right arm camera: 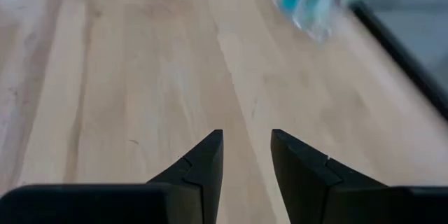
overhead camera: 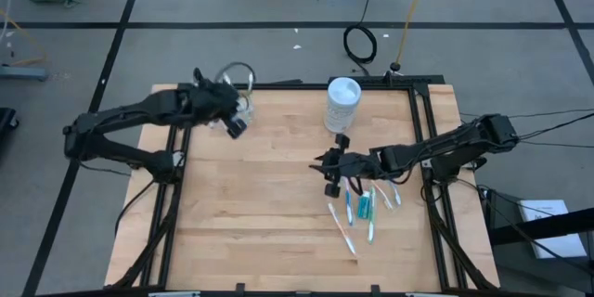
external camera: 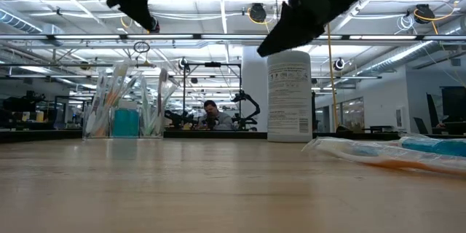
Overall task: Pick & Place toothbrushing station
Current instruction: Put the blue toothbrush into the transparent organizer
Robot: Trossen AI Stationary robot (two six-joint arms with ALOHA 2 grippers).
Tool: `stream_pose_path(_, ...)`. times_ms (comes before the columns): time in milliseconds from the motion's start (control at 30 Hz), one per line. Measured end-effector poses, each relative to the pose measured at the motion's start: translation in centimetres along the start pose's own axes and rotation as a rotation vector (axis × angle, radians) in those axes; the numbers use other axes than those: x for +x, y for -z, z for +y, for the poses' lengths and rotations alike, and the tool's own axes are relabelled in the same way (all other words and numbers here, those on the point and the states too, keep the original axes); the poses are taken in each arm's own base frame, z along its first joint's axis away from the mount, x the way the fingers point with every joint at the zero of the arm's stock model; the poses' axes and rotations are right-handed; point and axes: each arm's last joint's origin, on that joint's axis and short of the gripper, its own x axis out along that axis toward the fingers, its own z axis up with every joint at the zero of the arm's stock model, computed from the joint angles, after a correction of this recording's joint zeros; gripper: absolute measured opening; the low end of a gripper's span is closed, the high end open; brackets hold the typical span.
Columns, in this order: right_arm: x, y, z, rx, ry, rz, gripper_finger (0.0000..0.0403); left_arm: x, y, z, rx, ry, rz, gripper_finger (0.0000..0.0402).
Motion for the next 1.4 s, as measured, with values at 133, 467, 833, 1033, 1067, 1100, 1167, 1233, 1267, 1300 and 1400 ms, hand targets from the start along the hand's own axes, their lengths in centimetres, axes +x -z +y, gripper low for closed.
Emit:
stream_pose_path(133, -0.2, 0.9, -0.1, 0.096, 0.019, 0.095, 0.0112, 0.3, 0.3, -2.0, 0.033, 0.063, -0.040, 0.0011)
stream_pose_path(467, 0.1, 6.9, -0.7, 0.379, 0.190, 0.437, 0.0112, -3.2, 1.2, -1.5, 0.036, 0.125, -0.133, 0.0024)
stream_pose_path(833, 0.8, 8.7, -1.3, 0.578, 0.180, 0.502, 0.0112, -5.0, 2.1, 0.0, -0.103, 0.145, -0.146, 0.0004)
stream_pose_path(1033, 1.0, 9.9, -1.3, 0.629, 0.225, 0.540, 0.0112, -5.0, 2.4, 0.0, -0.098, 0.141, -0.127, 0.0024)
stream_pose_path(1067, 1.0, 10.1, -1.4, 0.627, 0.230, 0.545, 0.0112, -5.0, 2.4, 0.0, -0.099, 0.143, -0.127, 0.0026)
stream_pose_path(1100, 1.0, 10.2, -1.4, 0.629, 0.229, 0.543, 0.0112, -5.0, 2.4, 0.0, -0.098, 0.143, -0.127, 0.0027)
stream_pose_path(1167, 1.0, 10.4, -1.4, 0.649, 0.234, 0.540, 0.0112, -5.0, 2.4, 0.0, -0.099, 0.143, -0.127, 0.0027)
stream_pose_path(1233, 0.9, 10.7, -1.5, 0.670, 0.246, 0.545, 0.0112, -5.0, 2.4, 0.0, -0.098, 0.145, -0.126, 0.0024)
stream_pose_path(1267, 0.9, 11.0, -1.5, 0.681, 0.256, 0.551, 0.0111, -5.0, 2.4, 0.0, -0.098, 0.145, -0.126, 0.0022)
stream_pose_path(1300, 0.8, 11.3, -1.6, 0.695, 0.266, 0.555, 0.0110, -5.0, 2.4, 0.0, -0.098, 0.145, -0.126, 0.0019)
stream_pose_path(1400, 0.7, 12.1, -1.7, 0.740, 0.293, 0.552, 0.0095, -5.0, 2.4, 0.0, -0.098, 0.145, -0.126, 0.0008)
